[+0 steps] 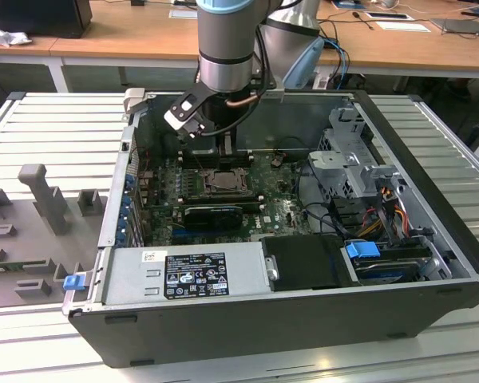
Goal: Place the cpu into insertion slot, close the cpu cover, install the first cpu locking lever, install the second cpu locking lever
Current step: 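Install the first cpu locking lever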
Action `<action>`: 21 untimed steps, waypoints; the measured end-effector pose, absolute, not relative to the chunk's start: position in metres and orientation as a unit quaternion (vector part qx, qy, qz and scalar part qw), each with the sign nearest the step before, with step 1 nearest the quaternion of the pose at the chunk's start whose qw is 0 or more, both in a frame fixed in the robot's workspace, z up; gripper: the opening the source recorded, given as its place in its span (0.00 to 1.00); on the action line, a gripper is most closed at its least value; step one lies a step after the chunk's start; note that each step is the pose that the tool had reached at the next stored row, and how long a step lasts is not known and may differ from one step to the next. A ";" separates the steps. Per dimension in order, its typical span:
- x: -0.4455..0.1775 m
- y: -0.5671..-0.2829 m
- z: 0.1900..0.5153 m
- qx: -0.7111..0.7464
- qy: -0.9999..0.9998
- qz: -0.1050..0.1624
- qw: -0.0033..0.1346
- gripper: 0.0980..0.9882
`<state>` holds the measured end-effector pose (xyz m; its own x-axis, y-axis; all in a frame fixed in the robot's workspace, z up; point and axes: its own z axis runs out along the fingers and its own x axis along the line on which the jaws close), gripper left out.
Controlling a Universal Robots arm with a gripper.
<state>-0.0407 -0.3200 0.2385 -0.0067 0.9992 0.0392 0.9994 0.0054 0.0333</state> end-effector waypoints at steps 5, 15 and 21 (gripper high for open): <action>-0.041 -0.320 0.241 -0.705 -0.709 -0.026 0.002 0.01; -0.041 -0.320 0.248 -0.705 -0.709 -0.026 0.002 0.01; -0.041 -0.320 0.255 -0.705 -0.709 -0.026 0.002 0.01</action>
